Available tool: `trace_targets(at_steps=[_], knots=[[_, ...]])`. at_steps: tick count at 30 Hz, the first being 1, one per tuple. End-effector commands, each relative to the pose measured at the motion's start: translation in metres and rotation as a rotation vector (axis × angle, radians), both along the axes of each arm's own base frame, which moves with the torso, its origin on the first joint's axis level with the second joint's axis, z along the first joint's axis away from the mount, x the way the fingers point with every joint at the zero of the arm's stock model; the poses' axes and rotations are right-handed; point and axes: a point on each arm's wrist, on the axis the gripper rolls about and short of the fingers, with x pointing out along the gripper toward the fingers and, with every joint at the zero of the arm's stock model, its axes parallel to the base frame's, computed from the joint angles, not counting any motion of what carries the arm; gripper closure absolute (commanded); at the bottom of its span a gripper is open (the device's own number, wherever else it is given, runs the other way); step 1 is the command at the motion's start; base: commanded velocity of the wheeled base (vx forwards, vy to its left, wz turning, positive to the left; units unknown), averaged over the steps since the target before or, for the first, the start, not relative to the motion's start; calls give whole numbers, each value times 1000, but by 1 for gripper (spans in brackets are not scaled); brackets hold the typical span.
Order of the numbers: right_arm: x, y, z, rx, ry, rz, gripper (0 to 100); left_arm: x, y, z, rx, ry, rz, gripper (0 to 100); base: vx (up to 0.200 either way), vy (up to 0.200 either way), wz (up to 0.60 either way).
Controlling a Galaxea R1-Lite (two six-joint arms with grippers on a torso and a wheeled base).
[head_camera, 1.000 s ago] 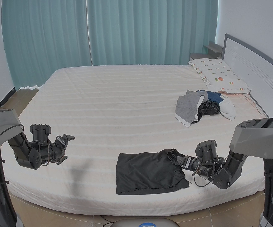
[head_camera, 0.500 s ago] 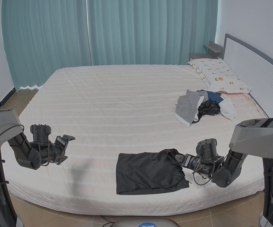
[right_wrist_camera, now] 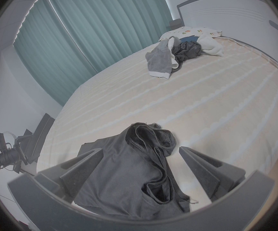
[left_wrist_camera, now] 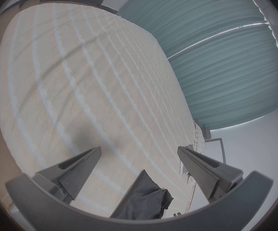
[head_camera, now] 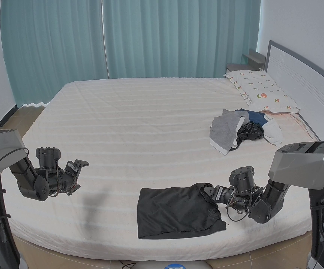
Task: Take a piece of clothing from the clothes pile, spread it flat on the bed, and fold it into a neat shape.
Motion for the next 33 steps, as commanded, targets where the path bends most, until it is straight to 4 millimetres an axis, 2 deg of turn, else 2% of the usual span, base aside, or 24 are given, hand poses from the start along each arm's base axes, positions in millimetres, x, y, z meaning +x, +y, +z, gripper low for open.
trace_targets(at_steps=[1, 2, 16, 27, 33], knots=[[11, 8, -4, 0, -4, 10, 0, 0, 0, -2, 1, 4, 2, 0, 0, 0, 0], [22, 8, -7, -16, 44, -3, 0, 0, 0, -2, 2, 4, 6, 0, 0, 0, 0], [33, 15, -10, -151, 89, 34, 0, -2, -2, -4, 13, 14, -7, 0, 0, 0, 0], [62, 24, -26, -209, 104, 30, 0, -2, -2, -4, 15, 14, -8, 0, 0, 0, 0], [68, 26, -25, -256, 120, 50, 0, -2, -2, -4, 15, 14, -8, 0, 0, 0, 0]])
